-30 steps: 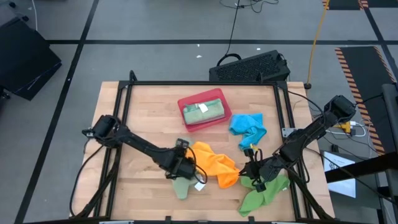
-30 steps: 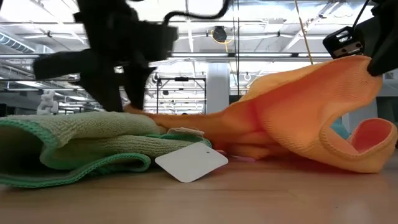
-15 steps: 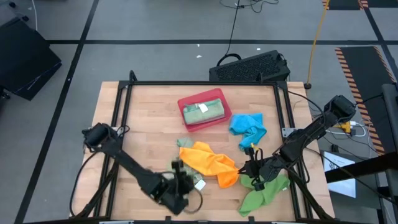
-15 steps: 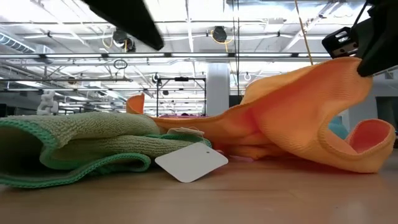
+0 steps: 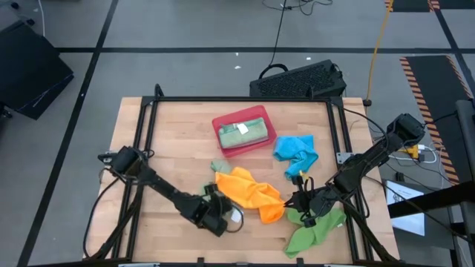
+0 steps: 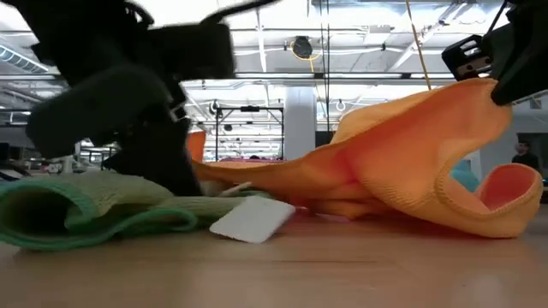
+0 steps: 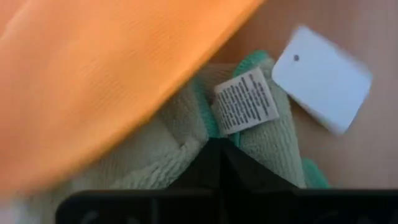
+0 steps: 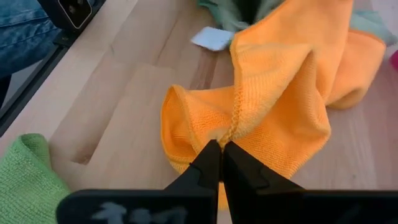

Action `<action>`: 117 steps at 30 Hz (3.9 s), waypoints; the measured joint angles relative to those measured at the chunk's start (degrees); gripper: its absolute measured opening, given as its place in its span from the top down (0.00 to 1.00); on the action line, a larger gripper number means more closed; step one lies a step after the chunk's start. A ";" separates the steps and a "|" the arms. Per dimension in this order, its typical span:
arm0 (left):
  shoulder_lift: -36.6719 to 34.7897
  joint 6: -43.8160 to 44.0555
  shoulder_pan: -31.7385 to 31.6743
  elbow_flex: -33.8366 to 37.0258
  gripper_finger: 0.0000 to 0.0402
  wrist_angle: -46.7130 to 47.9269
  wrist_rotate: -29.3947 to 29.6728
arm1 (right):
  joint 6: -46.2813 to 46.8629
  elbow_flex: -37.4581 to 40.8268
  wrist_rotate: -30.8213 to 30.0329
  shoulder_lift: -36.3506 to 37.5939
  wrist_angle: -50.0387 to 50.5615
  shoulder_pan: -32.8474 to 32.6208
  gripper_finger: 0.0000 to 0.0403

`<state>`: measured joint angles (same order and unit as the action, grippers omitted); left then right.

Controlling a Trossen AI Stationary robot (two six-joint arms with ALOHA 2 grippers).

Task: Fold microfiber towels
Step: Fold the yellow microfiber cloth

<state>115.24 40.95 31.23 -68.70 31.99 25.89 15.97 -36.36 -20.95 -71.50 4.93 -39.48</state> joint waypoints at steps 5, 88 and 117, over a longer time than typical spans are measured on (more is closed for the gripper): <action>-0.67 10.10 1.14 0.30 0.96 17.46 -0.96 | 0.04 0.00 0.00 0.00 0.09 0.00 0.99; -8.70 -66.19 -15.72 -2.74 0.44 10.53 -21.40 | -14.60 0.00 -1.27 0.81 -2.05 6.38 0.99; -8.72 -63.80 -16.82 -2.74 0.59 12.93 -19.36 | -14.14 0.02 -1.21 0.81 -1.56 6.38 0.99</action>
<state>106.52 -22.85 14.41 -71.44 44.93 6.53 1.83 -36.34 -22.16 -70.70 3.37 -33.10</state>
